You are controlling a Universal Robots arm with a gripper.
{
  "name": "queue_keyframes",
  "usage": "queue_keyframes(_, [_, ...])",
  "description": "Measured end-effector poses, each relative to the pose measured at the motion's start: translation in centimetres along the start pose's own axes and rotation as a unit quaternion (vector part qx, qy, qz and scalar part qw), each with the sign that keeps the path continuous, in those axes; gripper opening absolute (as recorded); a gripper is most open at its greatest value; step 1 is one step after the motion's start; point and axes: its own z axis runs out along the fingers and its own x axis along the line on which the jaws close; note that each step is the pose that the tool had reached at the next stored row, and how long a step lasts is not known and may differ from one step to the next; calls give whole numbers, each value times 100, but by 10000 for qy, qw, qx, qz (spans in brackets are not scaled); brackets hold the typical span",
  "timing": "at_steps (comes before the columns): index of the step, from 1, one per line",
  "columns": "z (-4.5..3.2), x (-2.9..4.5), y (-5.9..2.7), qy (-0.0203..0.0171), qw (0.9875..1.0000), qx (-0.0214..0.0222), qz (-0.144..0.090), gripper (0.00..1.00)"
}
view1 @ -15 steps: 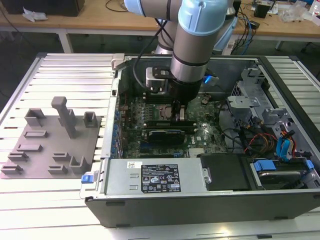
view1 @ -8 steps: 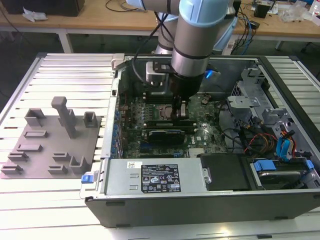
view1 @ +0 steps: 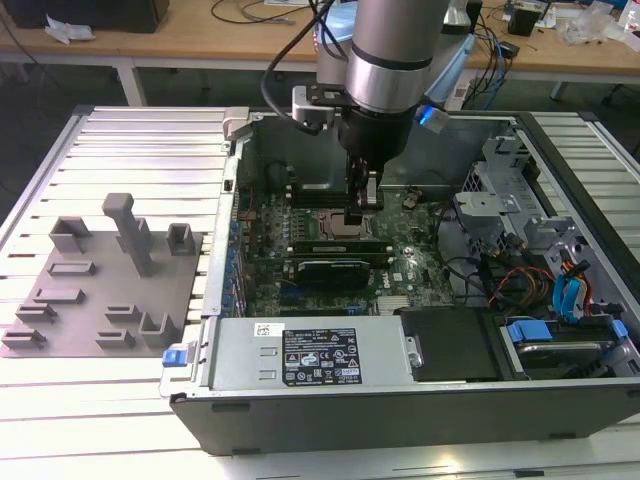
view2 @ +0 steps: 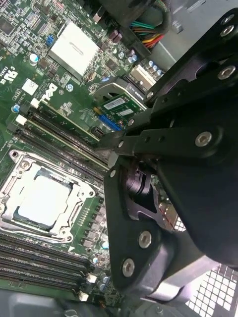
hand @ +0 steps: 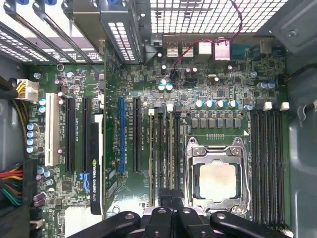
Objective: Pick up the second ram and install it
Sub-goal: 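Insert the second ram into the second slot, then press down the second ram until it locks into place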
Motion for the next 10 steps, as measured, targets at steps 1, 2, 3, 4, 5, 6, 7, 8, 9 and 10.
queue_keyframes(1, [-1, 0, 0, 0, 10000, 0, 0, 8])
queue_keyframes(2, [-1, 0, 0, 0, 10000, 0, 0, 8])
queue_keyframes(3, [-2, 0, 0, 0, 10000, 0, 0, 8])
queue_keyframes(4, [-3, 0, -13, 1, 10000, 0, 1, 8])
queue_keyframes(5, [-8, -2, -165, 1, 10000, -4, 1, 8])
queue_keyframes(6, [-8, -4, -282, 1, 10000, -12, 0, 8])
queue_keyframes(7, [5, -6, -386, 11, 10000, -20, 1, 8])
queue_keyframes(8, [45, -8, -499, 15, 10000, -25, 0, 8])
queue_keyframes(9, [76, -9, -518, 15, 10000, -26, 0, 8])
queue_keyframes(10, [109, -9, -520, 15, 10000, -26, 0, 8])
